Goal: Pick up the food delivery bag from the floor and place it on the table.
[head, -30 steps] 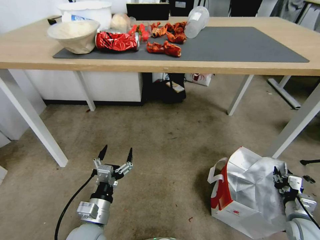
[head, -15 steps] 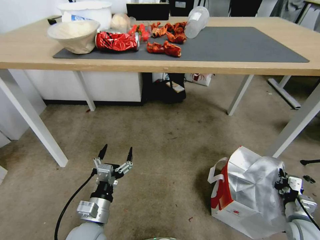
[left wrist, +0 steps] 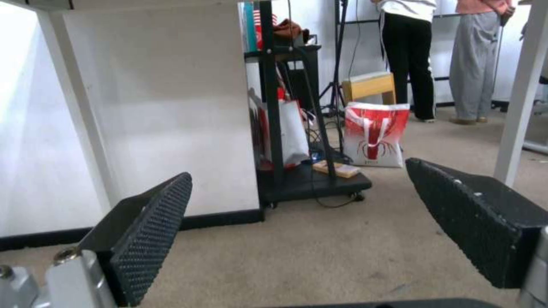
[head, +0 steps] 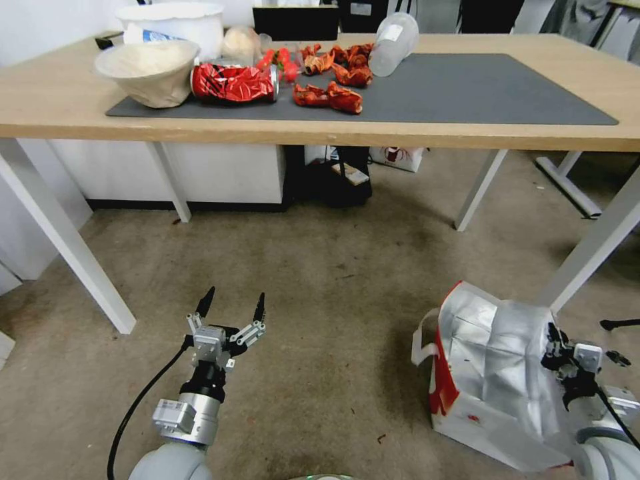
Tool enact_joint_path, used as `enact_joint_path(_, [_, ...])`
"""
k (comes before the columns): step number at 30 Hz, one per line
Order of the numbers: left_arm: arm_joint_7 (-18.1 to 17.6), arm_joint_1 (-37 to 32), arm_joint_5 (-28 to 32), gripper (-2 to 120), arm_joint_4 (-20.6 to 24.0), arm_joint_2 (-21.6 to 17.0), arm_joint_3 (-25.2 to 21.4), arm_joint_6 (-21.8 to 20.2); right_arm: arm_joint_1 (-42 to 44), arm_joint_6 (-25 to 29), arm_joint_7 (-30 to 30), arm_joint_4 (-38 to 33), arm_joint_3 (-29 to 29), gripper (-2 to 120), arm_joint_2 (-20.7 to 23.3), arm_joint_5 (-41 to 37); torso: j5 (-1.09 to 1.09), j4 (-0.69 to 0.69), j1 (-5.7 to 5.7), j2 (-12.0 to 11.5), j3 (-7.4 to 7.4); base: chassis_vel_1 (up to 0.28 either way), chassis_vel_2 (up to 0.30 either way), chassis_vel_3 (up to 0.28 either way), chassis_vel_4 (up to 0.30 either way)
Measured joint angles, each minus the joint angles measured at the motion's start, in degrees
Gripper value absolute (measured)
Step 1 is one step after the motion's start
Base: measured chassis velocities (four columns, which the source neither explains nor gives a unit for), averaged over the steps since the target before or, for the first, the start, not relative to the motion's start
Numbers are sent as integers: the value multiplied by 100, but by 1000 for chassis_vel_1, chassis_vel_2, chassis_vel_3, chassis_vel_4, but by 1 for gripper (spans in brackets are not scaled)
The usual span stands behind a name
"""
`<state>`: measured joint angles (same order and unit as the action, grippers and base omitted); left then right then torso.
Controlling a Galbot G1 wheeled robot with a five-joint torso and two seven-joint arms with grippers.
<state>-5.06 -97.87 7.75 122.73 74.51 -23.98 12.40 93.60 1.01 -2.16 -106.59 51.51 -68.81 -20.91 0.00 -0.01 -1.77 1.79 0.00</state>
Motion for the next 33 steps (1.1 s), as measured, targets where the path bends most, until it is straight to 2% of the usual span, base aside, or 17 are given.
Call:
enact_joint_path(9, [49,-16,19,95,56,0,-68,1,105,-151,-327,-914,-295,0,547,-275,0,2,0,0,0,0,0,0,0])
enact_joint_path(17, [310,-28,126,95,25,-69,-154,163,219,-166,-1128,-1473,-236,0,1147,-942,0,1,0,0,0,0,0,0,0])
enact_joint_path(19, [372,-3,157,95,10,-76,-168,222,171,-45,-1680,-1512,-149,0,1413,-1275,1,1,0,0,0,0,0,0,0])
enact_joint_path(20, [372,-3,157,95,10,-76,-168,222,171,-45,-1680,-1512,-149,0,1413,-1275,1,1,0,0,0,0,0,0,0])
enact_joint_path(23, [421,-7,234,97,37,-109,-202,243,125,52,-2529,-1607,16,0,1666,-1791,0,1,0,0,0,0,0,0,0])
enact_joint_path(24, [421,-7,234,97,37,-109,-202,243,125,52,-2529,-1607,16,0,1666,-1791,0,1,0,0,0,0,0,0,0])
enact_joint_path(28, [437,-6,293,97,52,-145,-253,311,99,28,-3437,-1770,255,0,1856,-2240,1,1,0,0,0,0,0,0,0])
enact_joint_path(33, [451,20,290,98,58,-146,-254,361,76,-128,-3879,-1898,407,0,1984,-2621,0,1,0,0,0,0,0,0,0])
